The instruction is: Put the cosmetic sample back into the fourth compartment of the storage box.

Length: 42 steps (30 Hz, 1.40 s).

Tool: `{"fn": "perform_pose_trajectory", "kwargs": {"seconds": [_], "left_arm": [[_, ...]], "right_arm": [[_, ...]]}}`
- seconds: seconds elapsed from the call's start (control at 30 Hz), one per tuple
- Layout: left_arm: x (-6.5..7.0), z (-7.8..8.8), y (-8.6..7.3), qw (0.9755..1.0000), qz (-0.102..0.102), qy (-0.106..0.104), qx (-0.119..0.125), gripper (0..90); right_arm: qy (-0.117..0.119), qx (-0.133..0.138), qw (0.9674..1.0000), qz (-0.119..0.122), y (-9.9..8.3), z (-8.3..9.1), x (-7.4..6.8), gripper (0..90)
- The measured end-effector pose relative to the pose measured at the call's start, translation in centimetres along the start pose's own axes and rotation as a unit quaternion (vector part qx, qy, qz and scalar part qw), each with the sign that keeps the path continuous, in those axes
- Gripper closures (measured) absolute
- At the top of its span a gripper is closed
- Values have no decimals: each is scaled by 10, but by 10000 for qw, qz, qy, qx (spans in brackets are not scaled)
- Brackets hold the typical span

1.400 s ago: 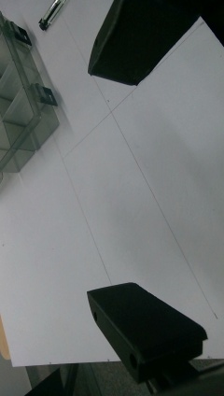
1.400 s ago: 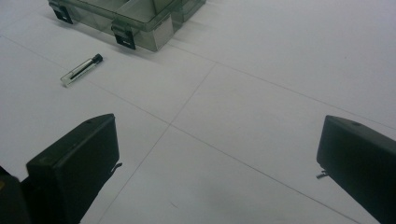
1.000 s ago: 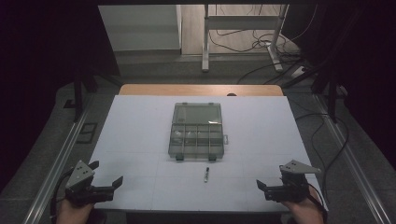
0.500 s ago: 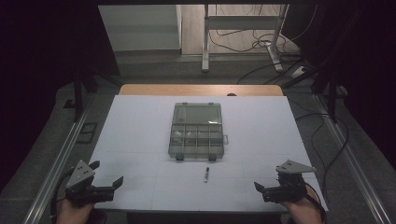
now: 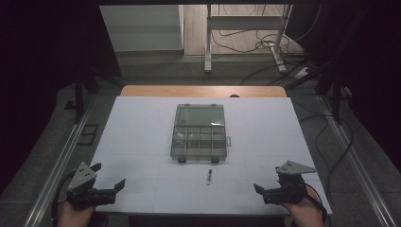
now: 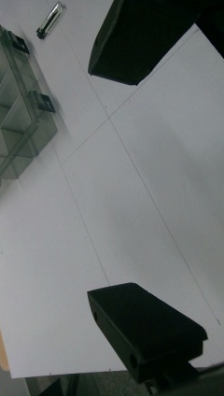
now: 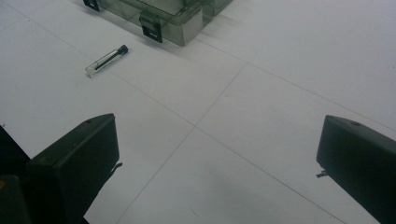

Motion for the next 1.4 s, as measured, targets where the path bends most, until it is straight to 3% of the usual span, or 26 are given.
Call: {"fn": "perform_pose_trajectory", "kwargs": {"seconds": [0.6, 0.83, 1.4], "left_arm": [[1, 0, 0, 10000, -57, 1, -21, 0], [1, -1, 0, 10000, -60, 5, -23, 0], [1, -2, 0, 9999, -93, 17, -64, 0]], "right_arm": [[202, -16, 9996, 176, 11, -10, -17, 0], [307, -28, 9989, 351, 19, -16, -29, 0], [572, -12, 9975, 408, 32, -25, -43, 0]]}}
Point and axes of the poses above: each handheld gripper's, and its own axes: z roughly backward along the jaws, y roughly out of its top, x roughly to its right, the point moved 9 cm from there along -z, roughly forward along the jaws, and after that the axes turned 14 degrees about -y, right-handed, at the moved point
